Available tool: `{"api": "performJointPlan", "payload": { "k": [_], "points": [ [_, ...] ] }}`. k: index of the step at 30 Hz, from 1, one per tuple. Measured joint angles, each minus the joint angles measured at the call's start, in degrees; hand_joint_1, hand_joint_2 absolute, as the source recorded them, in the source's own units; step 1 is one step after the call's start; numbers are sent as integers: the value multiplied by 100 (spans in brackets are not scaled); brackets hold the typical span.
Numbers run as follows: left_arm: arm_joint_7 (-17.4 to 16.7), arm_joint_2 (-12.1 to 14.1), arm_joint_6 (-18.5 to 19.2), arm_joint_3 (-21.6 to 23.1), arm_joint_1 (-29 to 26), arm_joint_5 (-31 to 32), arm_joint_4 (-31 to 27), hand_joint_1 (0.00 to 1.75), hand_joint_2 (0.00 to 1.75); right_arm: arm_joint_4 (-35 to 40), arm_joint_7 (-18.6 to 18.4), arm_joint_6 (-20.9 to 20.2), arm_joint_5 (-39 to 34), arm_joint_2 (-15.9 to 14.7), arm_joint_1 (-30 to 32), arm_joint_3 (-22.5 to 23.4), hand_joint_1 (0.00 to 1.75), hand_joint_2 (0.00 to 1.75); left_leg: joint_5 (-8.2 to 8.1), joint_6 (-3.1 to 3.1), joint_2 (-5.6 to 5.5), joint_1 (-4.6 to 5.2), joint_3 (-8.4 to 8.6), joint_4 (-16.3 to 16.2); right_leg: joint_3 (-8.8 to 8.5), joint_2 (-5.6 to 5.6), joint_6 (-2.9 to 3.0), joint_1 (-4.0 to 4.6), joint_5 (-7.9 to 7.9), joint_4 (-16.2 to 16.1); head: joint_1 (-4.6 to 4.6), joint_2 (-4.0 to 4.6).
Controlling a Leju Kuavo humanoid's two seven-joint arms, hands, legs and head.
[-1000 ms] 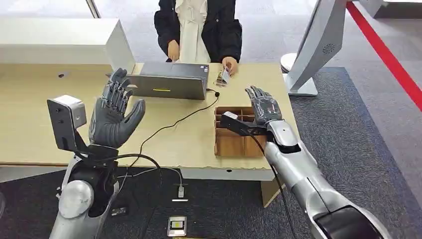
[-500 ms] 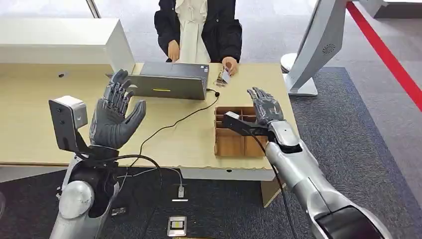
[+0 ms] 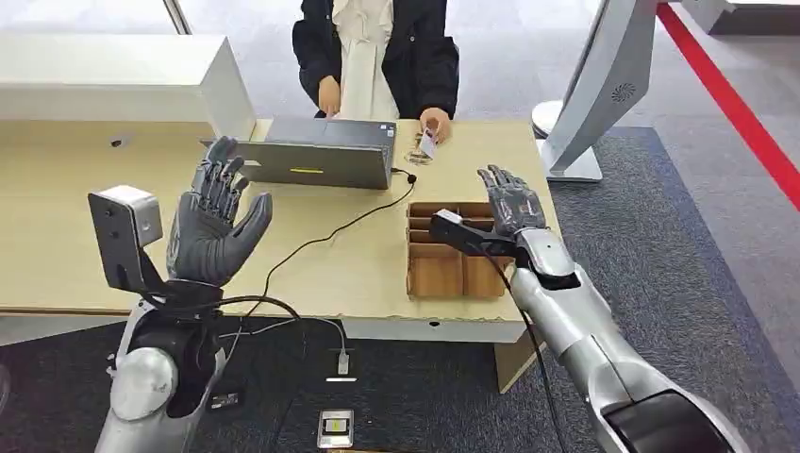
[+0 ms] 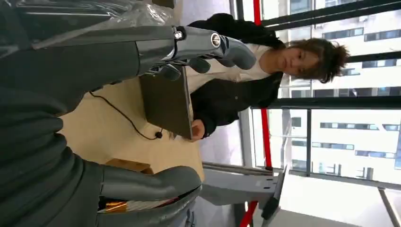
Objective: Pass the card to the sensor for recognition and then transmit it.
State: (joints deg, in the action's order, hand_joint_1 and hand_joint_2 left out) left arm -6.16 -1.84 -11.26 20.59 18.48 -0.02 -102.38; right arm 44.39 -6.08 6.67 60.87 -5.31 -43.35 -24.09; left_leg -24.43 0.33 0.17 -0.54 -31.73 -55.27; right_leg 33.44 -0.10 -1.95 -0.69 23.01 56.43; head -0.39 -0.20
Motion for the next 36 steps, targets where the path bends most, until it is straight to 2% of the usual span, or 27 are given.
{"api": "performJointPlan", "payload": {
  "k": [8, 9, 10, 11, 12, 36],
  "points": [
    [-2, 7, -24, 2, -74, 0, -81, 0, 175, -2, 17, 2, 2, -18, 0, 2, 0, 175, 0, 0, 0, 0, 0, 0, 0, 0, 0, 0, 0, 0, 2, 0],
    [-2, 7, -24, 0, -76, 0, -90, 0, 175, -2, 20, 0, 0, -20, 0, 2, 26, 175, 0, 0, 0, 1, 0, 0, 0, 0, 0, 0, 0, 0, 0, 0],
    [-2, 9, -24, 2, -76, 0, -94, 0, 175, 0, 28, 0, -6, -20, 0, 2, 159, 175, 0, 0, 0, 1, 0, 0, 0, 0, 0, 0, 0, 0, 0, 0],
    [-2, 7, -24, 2, -75, 0, -94, 0, 175, 0, 39, -7, -11, -20, 0, 2, 162, 175, 0, 0, 0, 1, 0, 0, 0, 0, 0, 0, 0, 0, 0, 0],
    [-2, 7, -24, 2, -75, 0, -94, 0, 175, 0, 52, -13, -11, -17, 0, 2, 175, 175, 0, 0, 0, 1, 0, 0, 0, 0, 0, 0, 0, 0, 0, 0],
    [22, 13, -74, 2, -73, -33, -96, 0, 175, 20, 151, -245, -120, -24, -22, 4, 175, 175, 0, 0, 0, 0, 1, 0, 0, 0, 0, 0, 0, 0, 0, 0]
  ]
}}
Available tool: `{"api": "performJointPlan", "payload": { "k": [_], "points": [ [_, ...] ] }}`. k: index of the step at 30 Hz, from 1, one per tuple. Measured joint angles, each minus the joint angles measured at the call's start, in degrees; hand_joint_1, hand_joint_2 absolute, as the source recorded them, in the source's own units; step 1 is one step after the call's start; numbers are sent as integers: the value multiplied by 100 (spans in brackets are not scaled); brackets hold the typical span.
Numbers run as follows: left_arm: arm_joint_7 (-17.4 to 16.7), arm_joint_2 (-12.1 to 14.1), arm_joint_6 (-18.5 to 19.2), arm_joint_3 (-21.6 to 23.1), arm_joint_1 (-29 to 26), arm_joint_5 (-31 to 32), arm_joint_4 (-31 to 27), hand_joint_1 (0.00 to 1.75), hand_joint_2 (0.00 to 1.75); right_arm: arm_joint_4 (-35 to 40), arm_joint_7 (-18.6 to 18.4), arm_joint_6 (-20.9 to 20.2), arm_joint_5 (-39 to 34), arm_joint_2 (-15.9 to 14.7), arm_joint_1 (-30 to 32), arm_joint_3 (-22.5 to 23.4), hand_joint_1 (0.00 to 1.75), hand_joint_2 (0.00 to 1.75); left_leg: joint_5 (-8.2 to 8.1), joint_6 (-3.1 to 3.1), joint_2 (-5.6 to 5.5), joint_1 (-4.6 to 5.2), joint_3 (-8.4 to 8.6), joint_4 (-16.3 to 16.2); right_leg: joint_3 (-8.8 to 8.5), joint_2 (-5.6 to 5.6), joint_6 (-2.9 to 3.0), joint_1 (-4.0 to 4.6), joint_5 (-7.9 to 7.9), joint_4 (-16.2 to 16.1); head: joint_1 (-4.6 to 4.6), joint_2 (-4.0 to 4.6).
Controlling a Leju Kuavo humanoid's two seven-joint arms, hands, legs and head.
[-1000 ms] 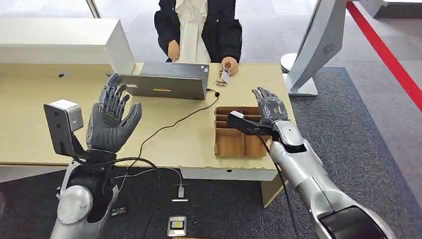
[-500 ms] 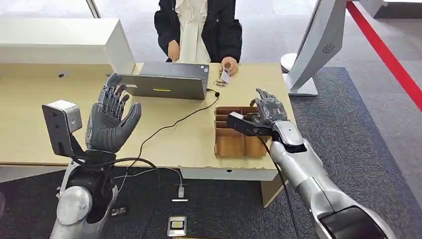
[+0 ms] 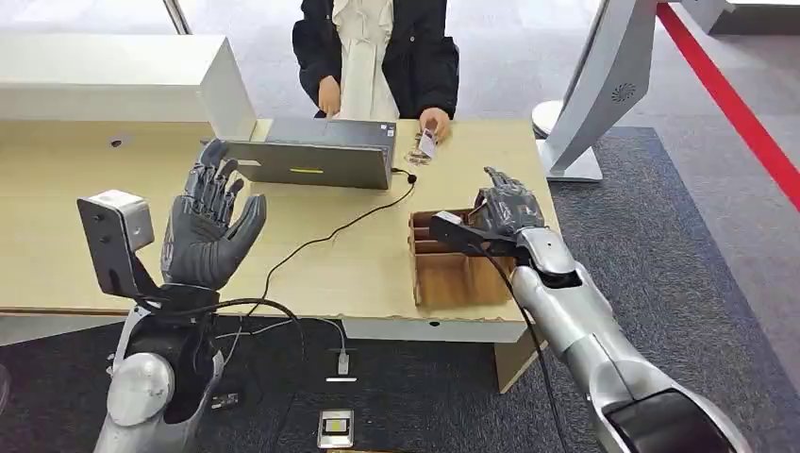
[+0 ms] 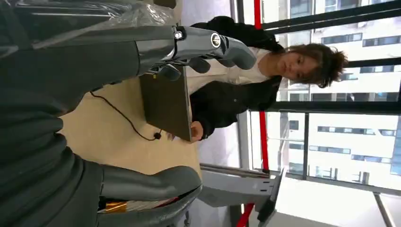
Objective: Pass the card to the sensor for recognition and then transmit it.
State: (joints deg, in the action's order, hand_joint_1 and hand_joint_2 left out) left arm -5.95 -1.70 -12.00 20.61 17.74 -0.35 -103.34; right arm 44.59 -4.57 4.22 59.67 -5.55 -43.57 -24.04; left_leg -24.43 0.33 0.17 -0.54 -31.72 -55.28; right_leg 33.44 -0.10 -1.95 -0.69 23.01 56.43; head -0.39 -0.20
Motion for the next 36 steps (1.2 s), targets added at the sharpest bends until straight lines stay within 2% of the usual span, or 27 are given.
{"api": "performJointPlan", "payload": {
  "k": [14, 19, 25, 30, 36],
  "points": [
    [4, 0, 0, 0, 10, 2, 0, 0, 175, 168, 11, 33, -63, -22, 1, 13, 175, 175, 0, 0, 0, 0, 0, 0, 0, 0, 0, 0, 0, 0, 2, 0],
    [166, 24, 136, 0, 115, -85, 39, 0, 175, 208, 175, 567, -125, -26, -211, 70, 175, 175, 0, 0, 2, 2, -1, 0, 3, 1, 0, -3, -1, 0, 0, 0],
    [413, 28, 251, 9, 307, -140, 208, 0, 175, 201, 470, 1117, -240, -118, -952, 223, 175, 175, 1, -1, 3, 3, 0, -2, 5, 1, 2, -4, -4, 0, -2, 0],
    [535, 4, 267, 20, 395, -144, 393, 0, 175, 129, 592, 1287, -271, -210, -1482, 326, 175, 175, 1, -1, 3, 3, -1, -2, 5, 1, 2, -4, -4, 0, 0, 0],
    [625, -15, 273, 28, 435, -151, 564, 0, 175, -59, 675, 1499, -310, -256, -1746, 385, 175, 175, 1, -1, 3, 2, -1, -2, 6, 1, 2, -4, -3, -1, 0, 0]
  ]
}}
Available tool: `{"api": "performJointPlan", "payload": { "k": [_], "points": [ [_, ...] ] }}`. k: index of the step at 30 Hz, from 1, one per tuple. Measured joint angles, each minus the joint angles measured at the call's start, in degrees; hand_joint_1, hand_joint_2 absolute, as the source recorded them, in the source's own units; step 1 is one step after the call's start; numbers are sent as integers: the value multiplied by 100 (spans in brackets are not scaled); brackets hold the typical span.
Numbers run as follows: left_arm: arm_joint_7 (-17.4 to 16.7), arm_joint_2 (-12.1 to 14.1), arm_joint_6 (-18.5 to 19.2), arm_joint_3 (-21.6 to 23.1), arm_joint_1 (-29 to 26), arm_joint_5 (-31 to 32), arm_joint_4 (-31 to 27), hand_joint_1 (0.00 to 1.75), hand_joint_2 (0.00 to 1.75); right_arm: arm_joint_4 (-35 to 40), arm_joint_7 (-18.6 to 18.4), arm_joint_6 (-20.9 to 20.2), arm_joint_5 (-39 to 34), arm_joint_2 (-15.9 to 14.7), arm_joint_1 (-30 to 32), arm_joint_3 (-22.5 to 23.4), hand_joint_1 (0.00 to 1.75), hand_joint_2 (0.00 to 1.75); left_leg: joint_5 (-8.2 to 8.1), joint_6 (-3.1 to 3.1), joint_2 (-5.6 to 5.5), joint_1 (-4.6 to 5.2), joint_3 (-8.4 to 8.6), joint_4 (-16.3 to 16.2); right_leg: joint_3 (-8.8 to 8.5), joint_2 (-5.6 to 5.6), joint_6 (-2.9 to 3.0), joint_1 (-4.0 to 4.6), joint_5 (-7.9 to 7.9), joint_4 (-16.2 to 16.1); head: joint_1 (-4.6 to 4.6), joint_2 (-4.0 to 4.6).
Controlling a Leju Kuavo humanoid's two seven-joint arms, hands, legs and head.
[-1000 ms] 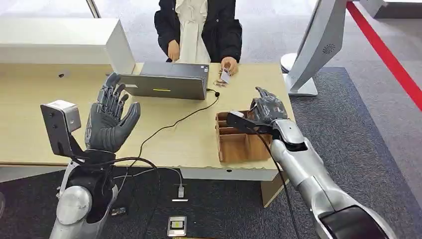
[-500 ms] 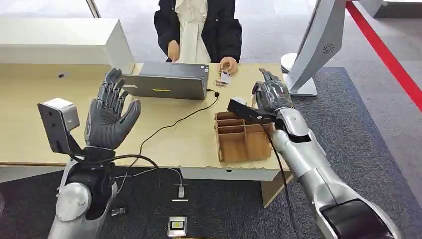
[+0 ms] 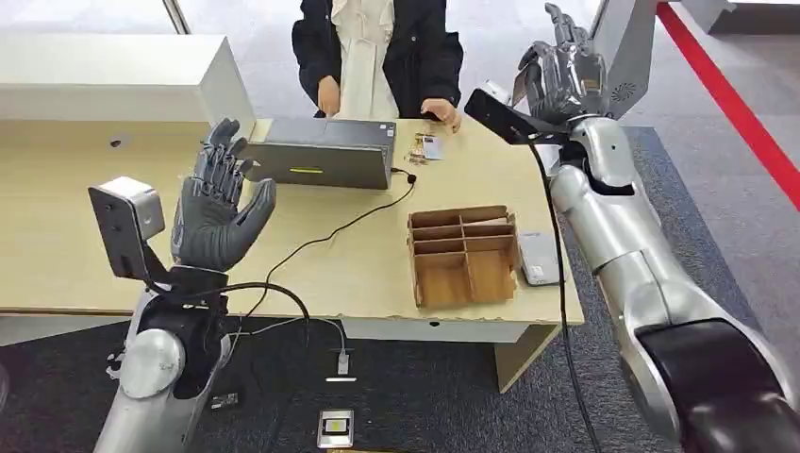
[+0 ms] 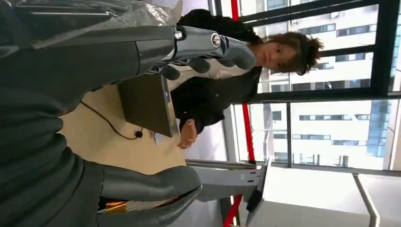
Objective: Pass the card to the sensor for recognition and then transmit it.
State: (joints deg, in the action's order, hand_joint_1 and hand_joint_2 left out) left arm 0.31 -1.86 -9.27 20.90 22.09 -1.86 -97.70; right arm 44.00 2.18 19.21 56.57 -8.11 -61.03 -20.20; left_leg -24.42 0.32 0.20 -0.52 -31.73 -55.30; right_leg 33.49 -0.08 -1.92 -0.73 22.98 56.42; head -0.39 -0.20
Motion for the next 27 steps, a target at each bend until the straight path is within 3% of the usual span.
{"api": "performJointPlan", "payload": {
  "k": [7, 14, 27],
  "points": [
    [70, -57, 128, 44, 46, -72, 148, 0, 175, -446, 20, -8, 72, 2, -308, 31, 175, 175, 0, 0, -1, -1, -1, 0, 0, 0, 0, 0, 0, 1, 0, 0],
    [105, -260, 319, 116, 125, -87, 299, 0, 175, -1161, 15, -732, 166, 135, -931, 26, 175, 175, 0, 0, 1, 2, -4, 0, 1, 0, -1, -3, -1, 1, 0, 0],
    [162, -328, 402, 122, 189, -168, 527, 0, 175, -1950, -571, -1340, 120, 501, -1454, 11, 175, 175, 0, 0, -1, -1, -4, 0, 2, 0, 0, -1, 0, 2, 0, 0]
  ]
}}
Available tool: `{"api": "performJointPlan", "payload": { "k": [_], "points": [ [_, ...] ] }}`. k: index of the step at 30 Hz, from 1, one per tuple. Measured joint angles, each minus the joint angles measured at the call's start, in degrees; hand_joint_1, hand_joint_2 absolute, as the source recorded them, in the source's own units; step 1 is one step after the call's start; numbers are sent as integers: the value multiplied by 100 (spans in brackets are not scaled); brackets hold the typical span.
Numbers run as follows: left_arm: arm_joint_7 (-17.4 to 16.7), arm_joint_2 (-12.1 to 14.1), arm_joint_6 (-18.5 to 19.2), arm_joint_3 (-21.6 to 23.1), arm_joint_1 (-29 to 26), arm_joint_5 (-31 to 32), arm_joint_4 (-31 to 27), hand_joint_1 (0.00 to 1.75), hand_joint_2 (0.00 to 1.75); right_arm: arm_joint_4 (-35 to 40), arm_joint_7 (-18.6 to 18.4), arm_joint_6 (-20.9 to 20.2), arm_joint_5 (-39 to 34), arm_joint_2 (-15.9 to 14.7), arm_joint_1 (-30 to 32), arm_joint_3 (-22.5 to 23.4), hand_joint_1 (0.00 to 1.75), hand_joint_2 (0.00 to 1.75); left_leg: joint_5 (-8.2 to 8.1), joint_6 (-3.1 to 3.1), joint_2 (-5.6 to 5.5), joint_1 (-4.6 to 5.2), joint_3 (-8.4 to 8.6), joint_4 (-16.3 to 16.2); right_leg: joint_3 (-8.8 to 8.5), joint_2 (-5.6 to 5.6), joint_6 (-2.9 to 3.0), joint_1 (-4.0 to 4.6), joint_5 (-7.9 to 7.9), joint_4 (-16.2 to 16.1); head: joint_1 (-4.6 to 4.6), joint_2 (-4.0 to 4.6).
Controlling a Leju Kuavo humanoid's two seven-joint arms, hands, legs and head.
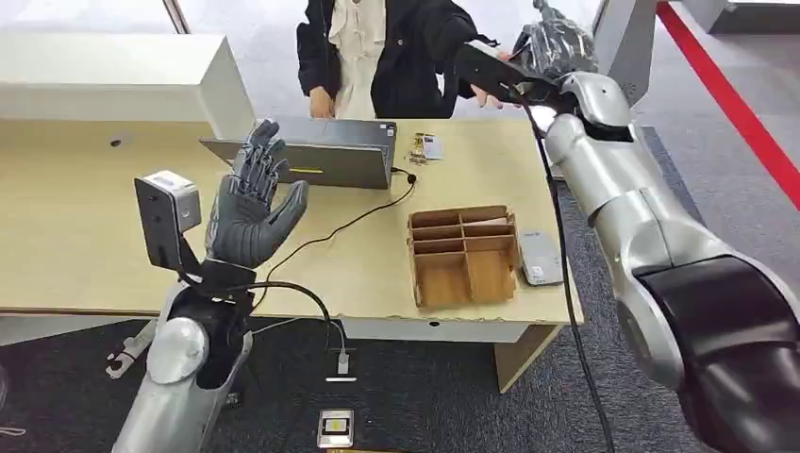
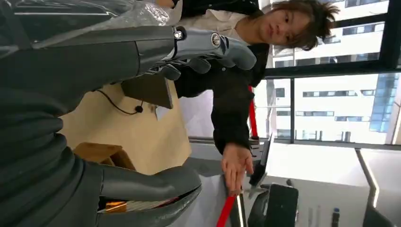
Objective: Pass the card to the sensor for recognition and then transmit it.
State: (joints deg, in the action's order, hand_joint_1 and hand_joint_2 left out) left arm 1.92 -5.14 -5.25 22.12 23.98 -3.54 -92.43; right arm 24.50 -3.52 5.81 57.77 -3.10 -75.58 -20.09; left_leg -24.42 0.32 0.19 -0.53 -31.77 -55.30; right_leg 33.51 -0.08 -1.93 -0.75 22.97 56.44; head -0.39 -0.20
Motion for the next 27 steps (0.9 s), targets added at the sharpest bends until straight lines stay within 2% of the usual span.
{"api": "performJointPlan", "payload": {
  "k": [10, 11, 12, 20, 24, 27],
  "points": [
    [-81, 0, -15, 11, 1, -118, 59, 0, 175, -319, -210, -103, 7, 137, 42, 0, 175, 175, 0, 0, 0, 1, 1, 0, 0, 0, 0, -1, 0, -1, 0, 0],
    [-83, 0, -18, 11, 1, -125, 68, 0, 175, -343, -221, -109, 9, 142, 58, 0, 150, 175, 0, 0, 0, 1, 1, 0, 0, 0, 0, -1, 0, -1, 0, 0],
    [-87, 0, -35, 11, 0, -129, 70, 0, 175, -363, -225, -111, 26, 146, 80, 0, 0, 175, 0, 0, 0, 1, 1, 0, 0, 0, 0, -1, 0, -1, 0, 0],
    [-122, 0, -153, 24, -3, -225, 107, 0, 175, -511, -264, -192, 136, 155, 176, -7, 0, 175, 0, 0, 0, 2, 1, 0, 0, 0, 0, -1, 0, -1, 0, 0],
    [-136, 0, -236, 59, -3, -243, 114, 0, 175, -527, -89, 35, -13, 155, 181, -7, 0, 175, 0, 0, 0, 2, 0, 0, 0, 0, 0, -1, 0, -1, 0, 0],
    [-151, 22, -278, 74, -2, -247, 116, 0, 175, -522, 180, 267, -225, 170, 150, 7, 0, 175, 0, 0, 0, 1, 0, 0, -1, 0, 0, -1, 0, 1, 0, 0]
  ]
}}
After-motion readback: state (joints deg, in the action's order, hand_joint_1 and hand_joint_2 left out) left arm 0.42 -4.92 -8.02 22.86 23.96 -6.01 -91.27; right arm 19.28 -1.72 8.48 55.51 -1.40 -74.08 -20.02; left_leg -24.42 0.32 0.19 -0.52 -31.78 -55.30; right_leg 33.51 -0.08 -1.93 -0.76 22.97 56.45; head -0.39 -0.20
